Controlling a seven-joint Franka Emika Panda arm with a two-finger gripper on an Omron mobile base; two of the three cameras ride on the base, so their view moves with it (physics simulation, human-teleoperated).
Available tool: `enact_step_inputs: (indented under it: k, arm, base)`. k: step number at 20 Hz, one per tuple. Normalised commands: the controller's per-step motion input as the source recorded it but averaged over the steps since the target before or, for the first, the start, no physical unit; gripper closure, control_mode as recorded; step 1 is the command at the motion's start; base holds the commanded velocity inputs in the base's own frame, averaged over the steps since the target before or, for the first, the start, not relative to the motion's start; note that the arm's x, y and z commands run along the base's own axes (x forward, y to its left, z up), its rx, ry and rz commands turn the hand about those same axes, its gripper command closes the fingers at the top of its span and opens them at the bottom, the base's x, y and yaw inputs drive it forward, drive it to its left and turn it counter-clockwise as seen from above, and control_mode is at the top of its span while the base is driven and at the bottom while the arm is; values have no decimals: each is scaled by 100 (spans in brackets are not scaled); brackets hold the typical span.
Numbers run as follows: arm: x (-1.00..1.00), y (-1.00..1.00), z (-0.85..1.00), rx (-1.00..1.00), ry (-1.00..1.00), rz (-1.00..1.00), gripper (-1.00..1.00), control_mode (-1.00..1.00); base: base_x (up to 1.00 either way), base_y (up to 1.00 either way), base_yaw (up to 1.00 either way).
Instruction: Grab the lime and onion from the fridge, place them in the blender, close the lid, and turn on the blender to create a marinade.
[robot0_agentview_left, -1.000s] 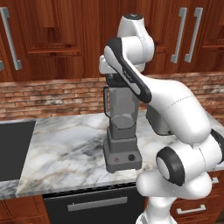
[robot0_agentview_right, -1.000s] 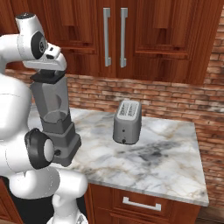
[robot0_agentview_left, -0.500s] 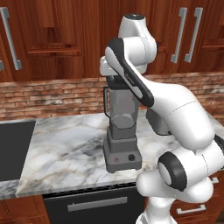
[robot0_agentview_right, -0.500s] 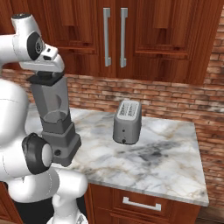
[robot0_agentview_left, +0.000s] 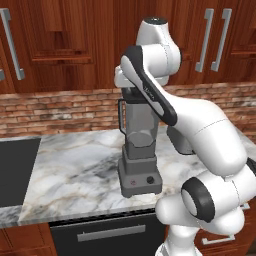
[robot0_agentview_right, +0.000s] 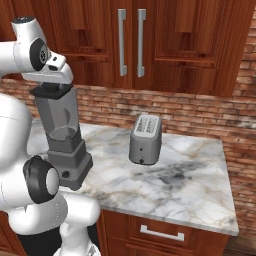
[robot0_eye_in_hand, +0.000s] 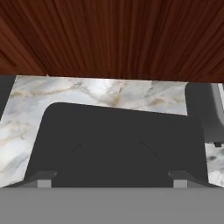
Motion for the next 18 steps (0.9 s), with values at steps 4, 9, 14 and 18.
enact_step_inputs:
  k: [4,9,14,18]
  arm:
    - [0,0,-20,0,0,0,100,-100]
    - [-1,-11,-29,-3,0,0,100,-100]
    - [0,-16,-10,-2,-5,2,100,-100]
    - [2,-8,-5,-3,-7,12,100,-100]
  base:
    - [0,0,0]
    - [0,0,0]
    - [0,0,0]
    - [0,0,0]
